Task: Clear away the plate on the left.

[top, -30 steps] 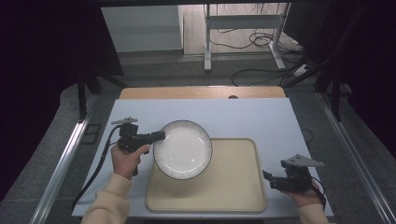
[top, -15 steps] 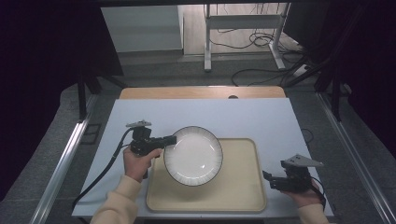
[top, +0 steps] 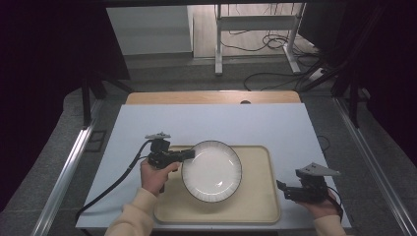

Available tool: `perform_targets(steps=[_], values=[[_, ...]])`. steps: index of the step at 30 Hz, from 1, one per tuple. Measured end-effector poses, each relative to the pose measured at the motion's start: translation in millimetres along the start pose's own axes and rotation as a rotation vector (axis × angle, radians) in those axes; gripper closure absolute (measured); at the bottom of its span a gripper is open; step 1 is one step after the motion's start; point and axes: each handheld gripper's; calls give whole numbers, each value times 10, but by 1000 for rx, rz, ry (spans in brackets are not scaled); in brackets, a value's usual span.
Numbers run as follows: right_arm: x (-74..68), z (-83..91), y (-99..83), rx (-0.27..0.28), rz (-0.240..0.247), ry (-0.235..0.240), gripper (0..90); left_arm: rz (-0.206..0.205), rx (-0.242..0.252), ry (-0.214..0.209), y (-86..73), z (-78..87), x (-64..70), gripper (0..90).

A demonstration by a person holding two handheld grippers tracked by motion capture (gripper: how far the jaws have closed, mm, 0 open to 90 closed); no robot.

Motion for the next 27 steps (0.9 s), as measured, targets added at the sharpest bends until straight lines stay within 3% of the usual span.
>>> perform_targets(steps=[22,27], values=[[-3,18,-17,-7,-2,1,170,16,-59,11,-116,-264,-114,824],[-6,11,-20,-13,1,6,170,8,-77,44,-125,-309,-156,836]])
Point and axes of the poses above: each handheld gripper's, and its own axes: z roughly backward along the jaws, y roughly out of its top, x roughly to its right, and after that the axes turned 3 degrees about x, right-handed
